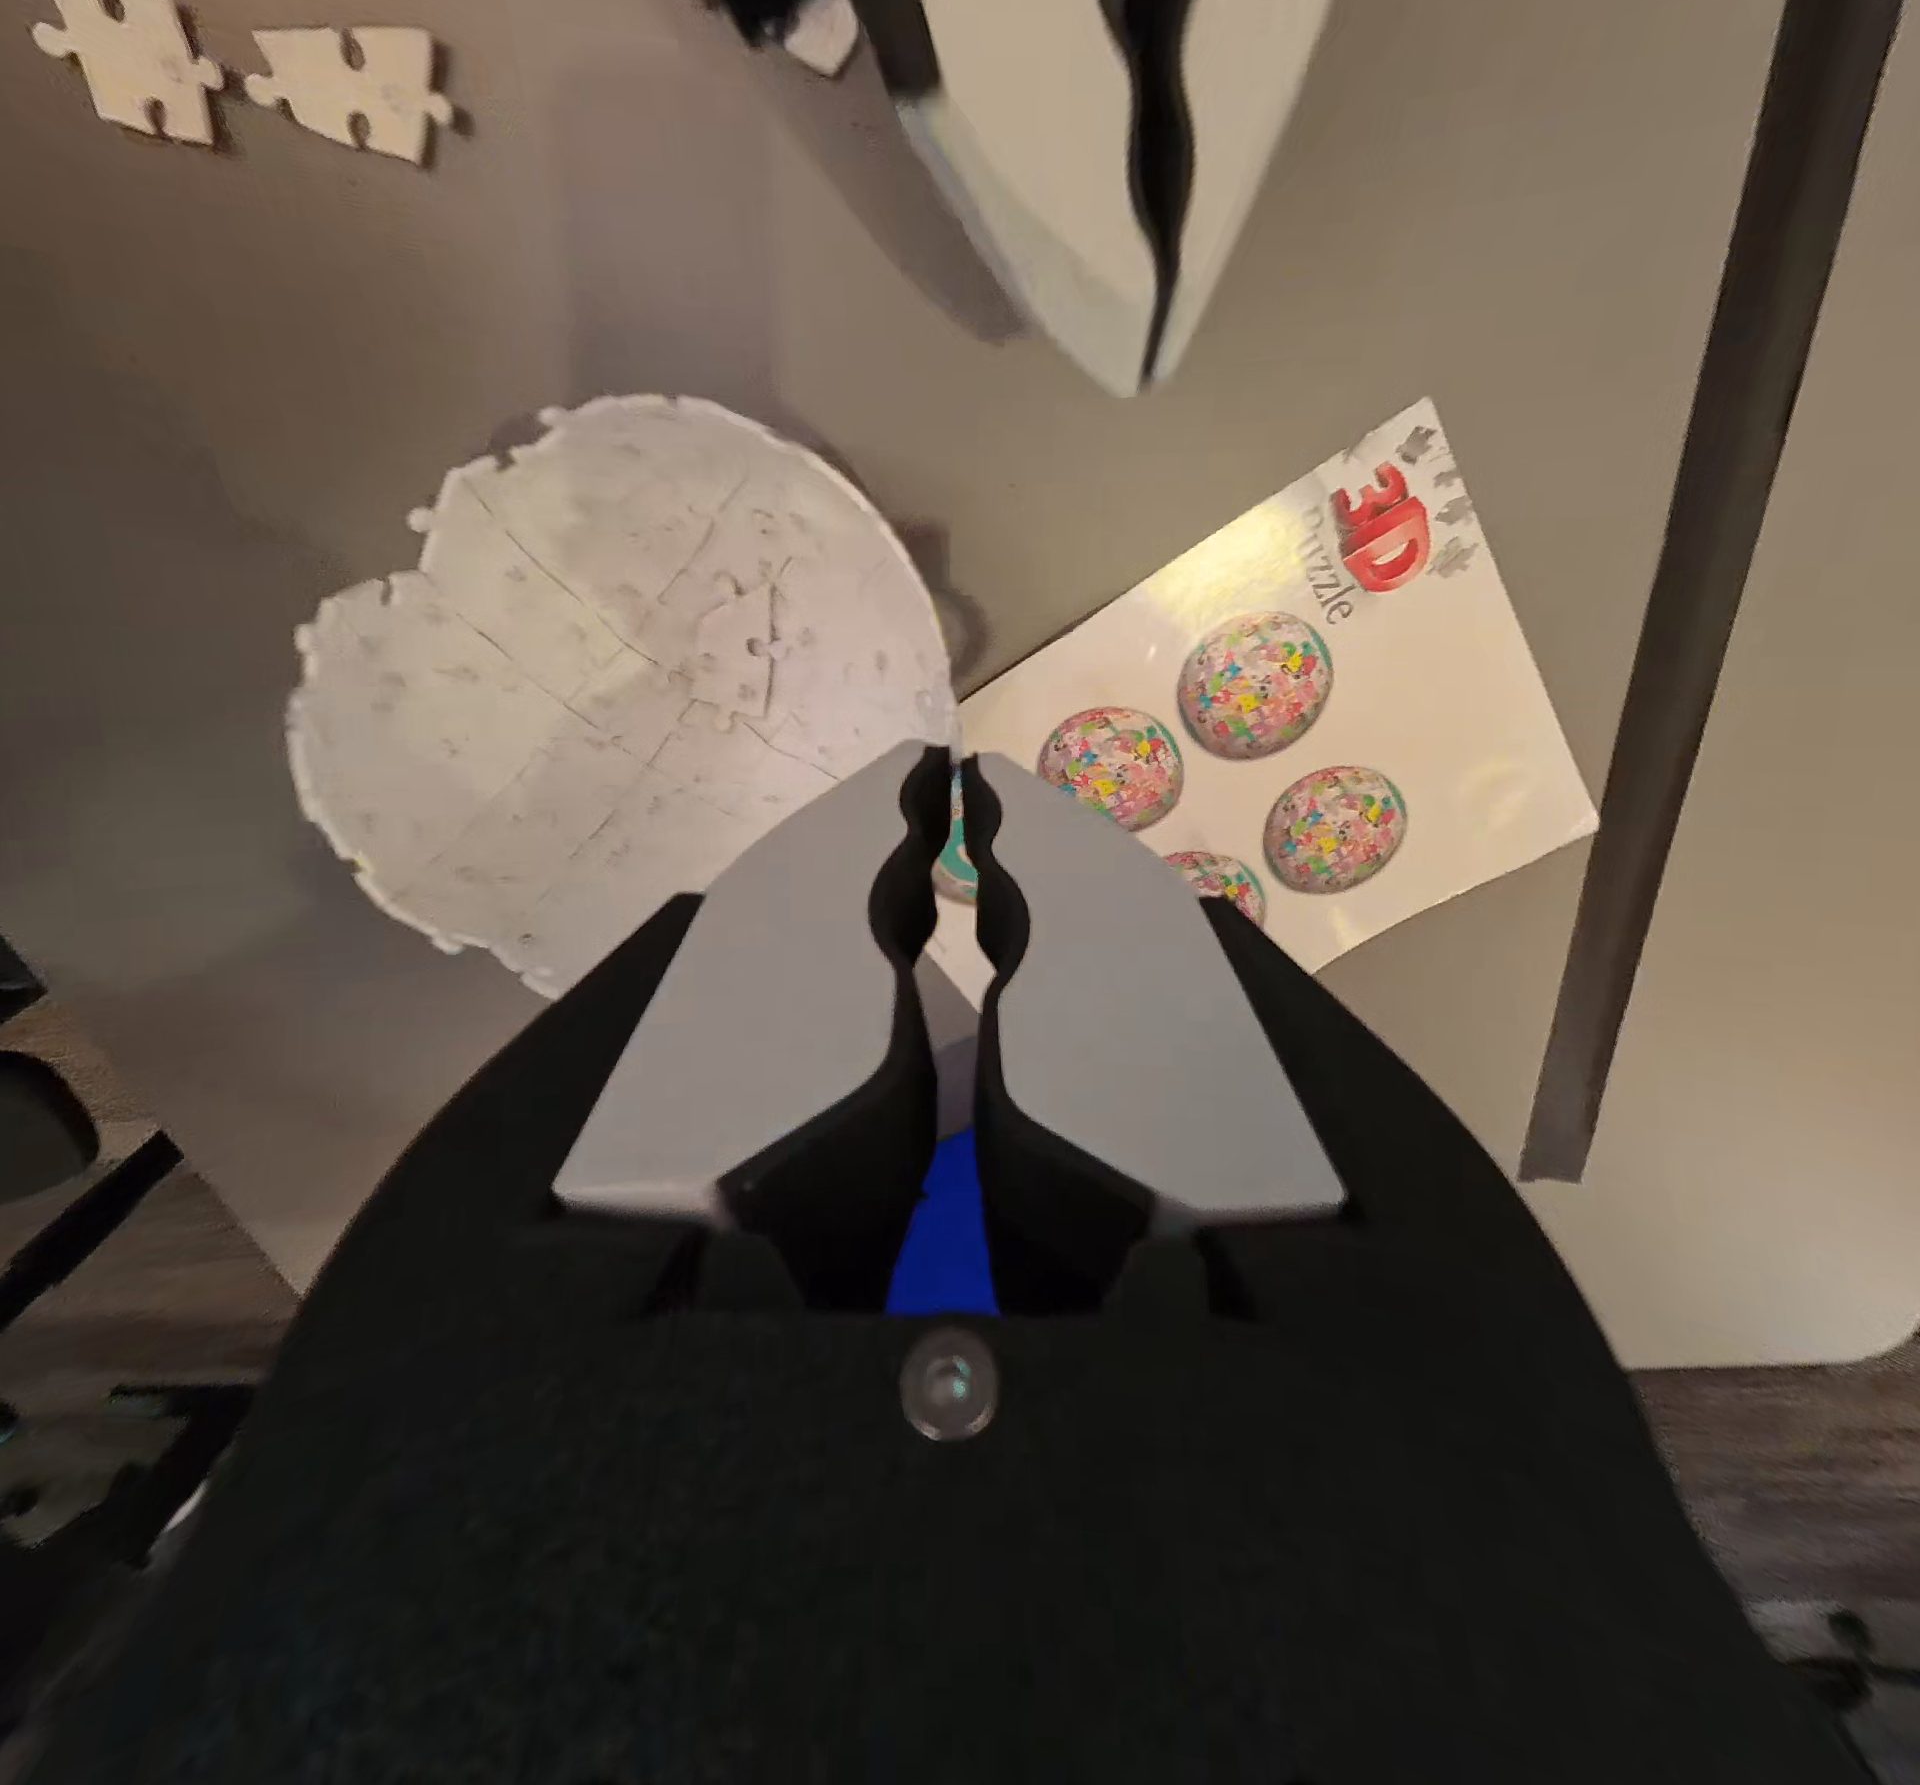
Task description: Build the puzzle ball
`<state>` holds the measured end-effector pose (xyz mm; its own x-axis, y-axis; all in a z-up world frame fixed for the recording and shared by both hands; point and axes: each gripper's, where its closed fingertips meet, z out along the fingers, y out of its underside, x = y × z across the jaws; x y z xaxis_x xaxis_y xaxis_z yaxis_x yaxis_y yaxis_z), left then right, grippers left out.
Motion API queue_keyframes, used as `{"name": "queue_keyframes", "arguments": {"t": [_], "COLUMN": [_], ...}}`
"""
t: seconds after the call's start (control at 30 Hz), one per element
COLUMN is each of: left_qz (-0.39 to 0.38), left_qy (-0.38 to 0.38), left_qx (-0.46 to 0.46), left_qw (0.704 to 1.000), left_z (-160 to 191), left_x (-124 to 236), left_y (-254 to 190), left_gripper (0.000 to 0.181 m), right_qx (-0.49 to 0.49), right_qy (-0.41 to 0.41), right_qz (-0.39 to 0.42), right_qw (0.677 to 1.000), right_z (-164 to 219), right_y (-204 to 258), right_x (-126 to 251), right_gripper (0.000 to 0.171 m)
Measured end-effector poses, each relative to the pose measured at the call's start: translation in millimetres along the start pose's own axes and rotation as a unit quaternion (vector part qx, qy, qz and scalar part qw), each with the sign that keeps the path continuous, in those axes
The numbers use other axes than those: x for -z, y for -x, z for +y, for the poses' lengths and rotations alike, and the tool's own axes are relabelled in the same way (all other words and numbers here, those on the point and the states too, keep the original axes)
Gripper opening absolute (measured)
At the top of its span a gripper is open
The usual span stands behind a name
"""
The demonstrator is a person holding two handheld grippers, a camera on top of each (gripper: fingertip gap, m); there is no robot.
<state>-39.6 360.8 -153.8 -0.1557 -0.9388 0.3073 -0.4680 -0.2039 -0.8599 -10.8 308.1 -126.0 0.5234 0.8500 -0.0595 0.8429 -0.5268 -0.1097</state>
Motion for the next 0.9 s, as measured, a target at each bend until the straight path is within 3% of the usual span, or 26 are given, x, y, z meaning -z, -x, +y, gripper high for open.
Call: {"name": "queue_keyframes", "arguments": {"t": [0.1, 0.23, 0.9], "left_qz": [0.046, 0.073, 0.141], "left_qy": [0.014, 0.054, 0.113], "left_qx": [-0.027, -0.073, -0.059], "left_qw": [0.998, 0.993, 0.982], "left_z": [1, 7, 16], "left_x": [-36, -57, -76], "left_y": [1, -6, -22], "left_gripper": [0.000, 0.000, 0.000], "right_qx": [0.003, 0.022, 0.008], "right_qy": [0.033, 0.067, 0.005], "right_qz": [-0.026, -0.058, 0.013], "right_qw": [0.999, 0.996, 1.000], "right_z": [9, 12, 9], "right_y": [-5, -2, -1], "right_x": [-10, -16, -34], "right_gripper": [0.002, 0.002, 0.002]}}
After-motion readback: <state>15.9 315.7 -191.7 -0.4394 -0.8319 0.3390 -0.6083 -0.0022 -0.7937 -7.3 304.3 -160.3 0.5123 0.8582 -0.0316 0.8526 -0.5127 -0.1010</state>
